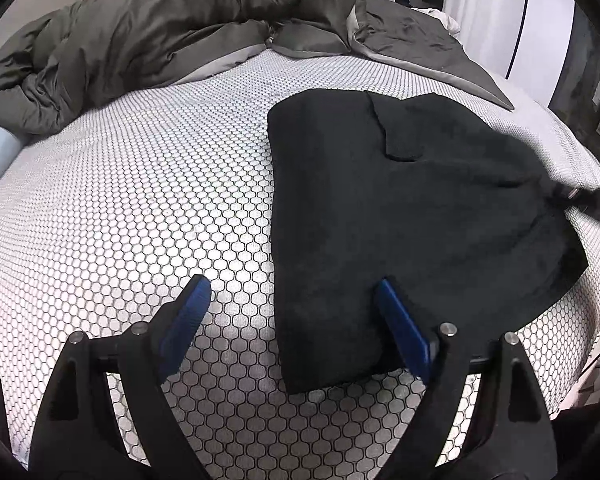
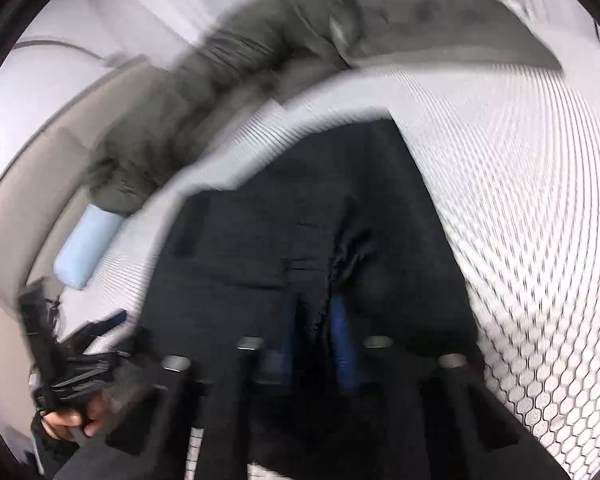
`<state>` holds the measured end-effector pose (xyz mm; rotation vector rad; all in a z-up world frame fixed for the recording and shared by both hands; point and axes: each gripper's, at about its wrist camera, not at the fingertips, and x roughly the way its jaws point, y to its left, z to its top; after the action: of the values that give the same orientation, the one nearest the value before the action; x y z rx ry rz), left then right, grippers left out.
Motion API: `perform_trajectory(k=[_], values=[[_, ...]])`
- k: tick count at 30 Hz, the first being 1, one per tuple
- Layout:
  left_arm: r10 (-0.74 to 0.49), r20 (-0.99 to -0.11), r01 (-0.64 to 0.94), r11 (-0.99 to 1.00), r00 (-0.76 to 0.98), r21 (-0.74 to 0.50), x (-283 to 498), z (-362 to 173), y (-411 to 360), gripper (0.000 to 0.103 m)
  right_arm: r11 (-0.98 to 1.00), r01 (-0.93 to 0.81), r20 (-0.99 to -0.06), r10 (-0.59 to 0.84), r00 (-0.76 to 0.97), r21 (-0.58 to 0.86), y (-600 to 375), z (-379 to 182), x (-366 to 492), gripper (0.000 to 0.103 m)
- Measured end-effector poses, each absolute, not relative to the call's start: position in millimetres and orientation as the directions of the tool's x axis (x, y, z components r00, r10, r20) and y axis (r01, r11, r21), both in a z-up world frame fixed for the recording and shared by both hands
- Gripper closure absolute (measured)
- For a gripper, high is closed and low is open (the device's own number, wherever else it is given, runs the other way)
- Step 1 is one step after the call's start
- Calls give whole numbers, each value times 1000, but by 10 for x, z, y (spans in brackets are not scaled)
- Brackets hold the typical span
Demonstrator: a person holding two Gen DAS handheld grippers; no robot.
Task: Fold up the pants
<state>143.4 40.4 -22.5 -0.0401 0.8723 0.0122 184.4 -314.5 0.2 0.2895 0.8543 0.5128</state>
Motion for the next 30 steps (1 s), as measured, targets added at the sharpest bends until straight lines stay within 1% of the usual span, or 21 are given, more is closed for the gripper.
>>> perform_trajectory(k=[2, 3, 5, 6, 7, 8, 10, 12, 14, 15, 17, 18, 19, 20, 21, 22, 24, 26, 27, 29, 30], values=[[5, -762, -18, 1000, 648, -9, 1425, -222, 370, 19, 847, -354, -610, 531, 588, 396, -3081, 152, 1805, 91], [9, -762, -14, 1000, 648, -1, 1420, -235, 354, 19, 846, -359, -616, 534, 580, 395, -3073, 159, 1827, 90], [-7, -765, -7, 1000, 644, -15, 1430, -248, 369, 18, 860, -303, -679, 510, 528, 411, -3146, -47, 1940, 84], [-15, -766, -8, 1000, 642, -26, 1430, -242, 384, 18, 876, -248, -729, 482, 487, 414, -3168, -221, 2040, 78], [-16, -766, -14, 999, 642, -33, 1417, -213, 398, 18, 866, -215, -736, 497, 460, 451, -3231, -341, 2086, 76], [-13, -761, -18, 999, 648, -33, 1404, -181, 407, 18, 849, -208, -712, 522, 470, 485, -3307, -332, 2065, 75], [-11, -735, -16, 999, 678, -29, 1328, -87, 401, 18, 860, -219, -705, 505, 498, 461, -3379, -197, 1985, 64], [-35, -711, 10, 999, 703, -38, 1261, -21, 360, 18, 863, -255, -671, 500, 547, 435, -3421, -40, 1825, 54], [-60, -698, 51, 998, 714, -35, 1237, -16, 273, 18, 834, -296, -647, 548, 530, 465, -3409, 1, 1701, 54], [-61, -699, 65, 998, 713, -21, 1241, -34, 223, 18, 818, -321, -652, 574, 495, 477, -3356, -28, 1654, 54], [-38, -732, 98, 994, 681, 39, 1293, -150, 98, 18, 837, -340, -701, 545, 460, 428, -3185, -123, 1629, 54], [-19, -749, 100, 993, 662, 64, 1320, -214, 59, 18, 863, -350, -736, 497, 460, 364, -3095, -172, 1618, 57], [-9, -756, 96, 993, 655, 71, 1336, -249, 43, 18, 876, -361, -753, 466, 465, 319, -3039, -198, 1609, 65], [-13, -757, 90, 994, 654, 61, 1339, -255, 46, 18, 885, -366, -758, 444, 477, 288, -3012, -185, 1585, 69], [-25, -758, 92, 995, 651, 46, 1340, -243, 52, 18, 878, -376, -750, 457, 478, 296, -3032, -140, 1554, 80], [-38, -760, 97, 995, 649, 33, 1332, -230, 58, 17, 864, -388, -736, 484, 473, 319, -3085, -86, 1522, 88], [-44, -761, 101, 995, 647, 28, 1327, -237, 62, 16, 852, -391, -728, 508, 461, 347, -3175, -63, 1509, 88], [-43, -765, 94, 995, 643, 23, 1325, -233, 65, 16, 869, -380, -775, 467, 425, 316, -3121, -192, 1572, 86], [-38, -761, 86, 996, 647, 24, 1311, -200, 64, 16, 873, -371, -777, 464, 425, 318, -3090, -210, 1625, 84], [-39, -727, 83, 996, 686, 25, 1255, -70, 66, 16, 873, -369, -741, 473, 477, 320, -3092, -71, 1587, 81], [-55, -705, 97, 995, 707, 19, 1223, -15, 61, 16, 874, -380, -709, 472, 524, 301, -3061, 58, 1531, 75]])
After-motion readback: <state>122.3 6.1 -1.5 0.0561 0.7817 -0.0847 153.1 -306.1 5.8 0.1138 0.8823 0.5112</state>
